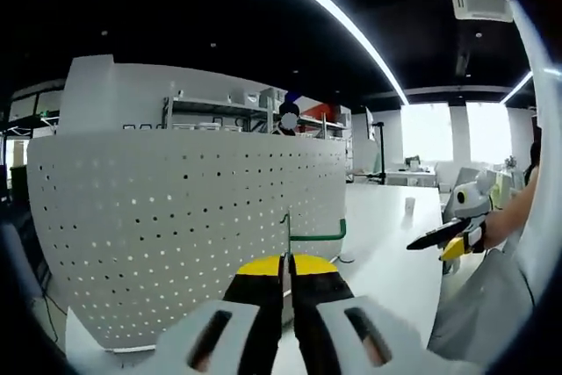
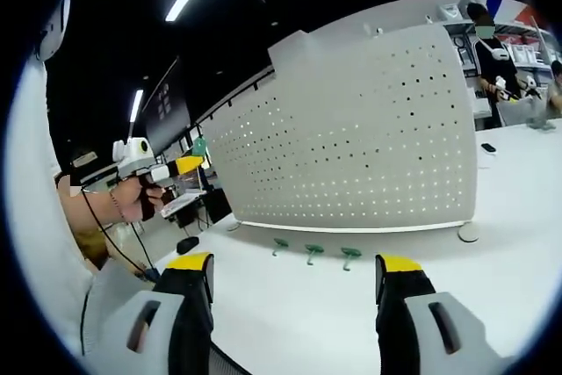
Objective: Insert the hook assembly into the mounting plate slot until the hook locks in place.
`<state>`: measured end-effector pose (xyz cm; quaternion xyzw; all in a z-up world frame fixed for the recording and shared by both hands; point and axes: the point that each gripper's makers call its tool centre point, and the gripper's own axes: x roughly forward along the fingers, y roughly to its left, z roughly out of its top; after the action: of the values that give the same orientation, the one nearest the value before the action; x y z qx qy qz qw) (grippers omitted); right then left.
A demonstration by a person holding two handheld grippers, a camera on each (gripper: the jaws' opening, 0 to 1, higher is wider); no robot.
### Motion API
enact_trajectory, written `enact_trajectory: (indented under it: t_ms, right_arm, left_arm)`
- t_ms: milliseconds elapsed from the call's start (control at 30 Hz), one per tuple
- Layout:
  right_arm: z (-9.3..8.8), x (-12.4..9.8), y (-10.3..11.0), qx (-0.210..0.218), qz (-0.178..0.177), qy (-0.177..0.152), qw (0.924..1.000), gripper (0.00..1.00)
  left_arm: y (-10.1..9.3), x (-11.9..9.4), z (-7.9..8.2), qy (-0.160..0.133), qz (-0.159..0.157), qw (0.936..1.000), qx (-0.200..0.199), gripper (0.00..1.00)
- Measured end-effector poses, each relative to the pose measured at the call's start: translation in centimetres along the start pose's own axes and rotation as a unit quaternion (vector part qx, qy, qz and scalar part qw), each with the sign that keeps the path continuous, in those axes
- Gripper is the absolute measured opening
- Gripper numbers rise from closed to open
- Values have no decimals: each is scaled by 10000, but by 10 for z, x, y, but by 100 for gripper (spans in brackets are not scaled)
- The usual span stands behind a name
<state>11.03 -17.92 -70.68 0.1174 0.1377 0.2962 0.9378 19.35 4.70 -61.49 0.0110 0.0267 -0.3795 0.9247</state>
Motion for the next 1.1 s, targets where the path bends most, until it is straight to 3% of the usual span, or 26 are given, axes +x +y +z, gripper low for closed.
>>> enact_trajectory:
  t_ms: [267, 567, 700, 1100]
  right_arm:
    - [7, 2, 4, -38, 44, -70, 10000, 72]
    - [47, -2, 29, -564, 509, -847, 9935, 62]
    - [54, -3, 33, -584, 584, -892, 9926, 62]
    - [53, 10, 45, -524, 808, -832, 9919, 61]
  left_arm:
    - [-1, 0, -4, 38, 11, 10000, -65, 1]
    - [-2, 1, -9, 80, 17, 9999, -96, 1]
    - [0, 2, -9, 64, 44, 9998, -157, 1]
    - [-1, 1, -8, 85, 84, 9998, -131, 1]
